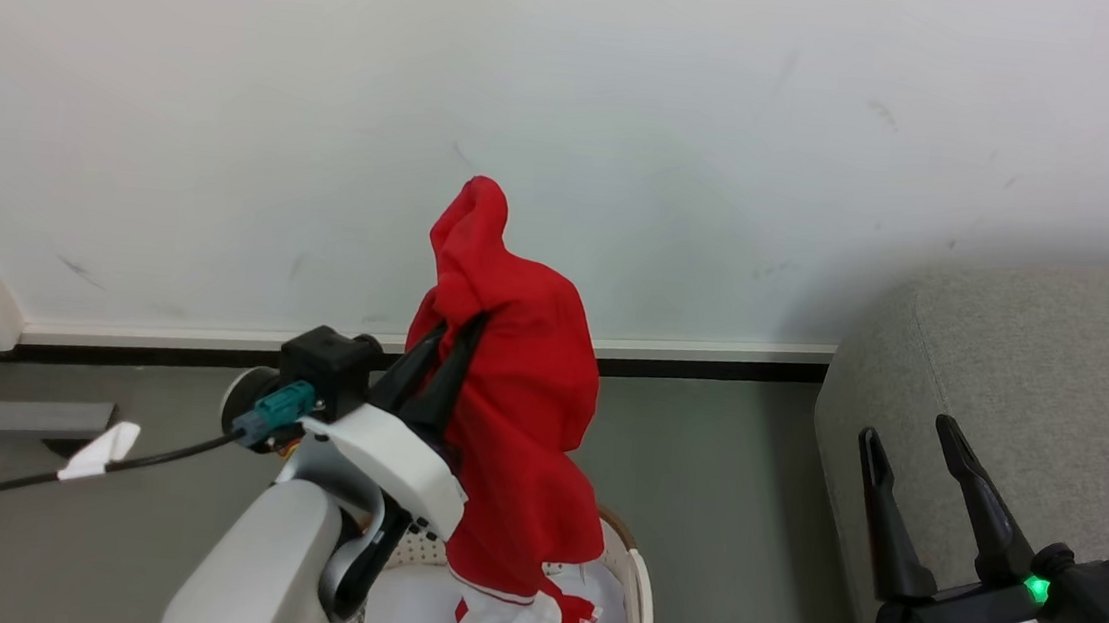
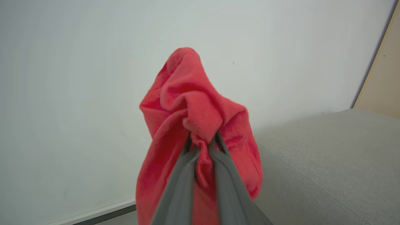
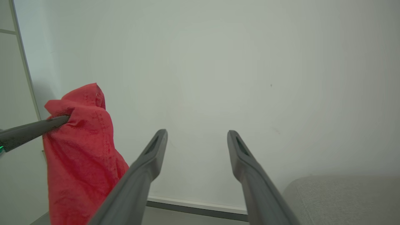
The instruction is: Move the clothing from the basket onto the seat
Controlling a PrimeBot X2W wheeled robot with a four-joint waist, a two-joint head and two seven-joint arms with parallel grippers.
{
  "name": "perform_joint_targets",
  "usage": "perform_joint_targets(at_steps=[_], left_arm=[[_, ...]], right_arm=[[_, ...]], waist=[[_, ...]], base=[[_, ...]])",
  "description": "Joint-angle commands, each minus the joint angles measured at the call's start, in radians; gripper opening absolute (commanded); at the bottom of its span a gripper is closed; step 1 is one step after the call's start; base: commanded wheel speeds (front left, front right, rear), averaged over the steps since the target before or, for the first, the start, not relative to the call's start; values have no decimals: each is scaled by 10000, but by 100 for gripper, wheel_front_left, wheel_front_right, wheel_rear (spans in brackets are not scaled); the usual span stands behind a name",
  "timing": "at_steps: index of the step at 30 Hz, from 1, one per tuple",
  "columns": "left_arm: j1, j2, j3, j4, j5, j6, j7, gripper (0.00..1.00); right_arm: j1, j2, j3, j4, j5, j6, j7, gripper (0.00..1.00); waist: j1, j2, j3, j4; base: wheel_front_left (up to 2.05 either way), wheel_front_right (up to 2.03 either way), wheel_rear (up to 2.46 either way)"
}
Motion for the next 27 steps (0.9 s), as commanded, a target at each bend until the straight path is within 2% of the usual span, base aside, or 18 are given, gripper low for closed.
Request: perform_joint_targets(at_steps=[1, 7, 14, 20, 27], left_arm=[[131, 92, 43, -194, -22, 66, 65, 0], [353, 312, 1, -1230, -5, 262, 517, 0], [479, 442, -49, -1765, -97, 372, 834, 0], [394, 388, -163, -1877, -125, 385, 870, 0], [178, 133, -470, -1733, -178, 315, 811, 0]], right_arm=[[128, -80, 52, -66, 103, -21, 8, 100], [2, -125, 250, -187, 181, -21, 8, 100], [-142, -299, 1095, -340, 565, -21, 8, 100], [-449, -495, 2790, -376, 974, -21, 10, 100], [-1243, -508, 4626, 712, 1470, -21, 8, 100]], waist=[[1, 0, 6, -15], [1, 0, 81, -82], [1, 0, 150, -78], [1, 0, 201, 33], [1, 0, 204, 349]], base=[[0, 0, 0], [0, 0, 0], [0, 0, 0], [0, 0, 0], [0, 0, 0]])
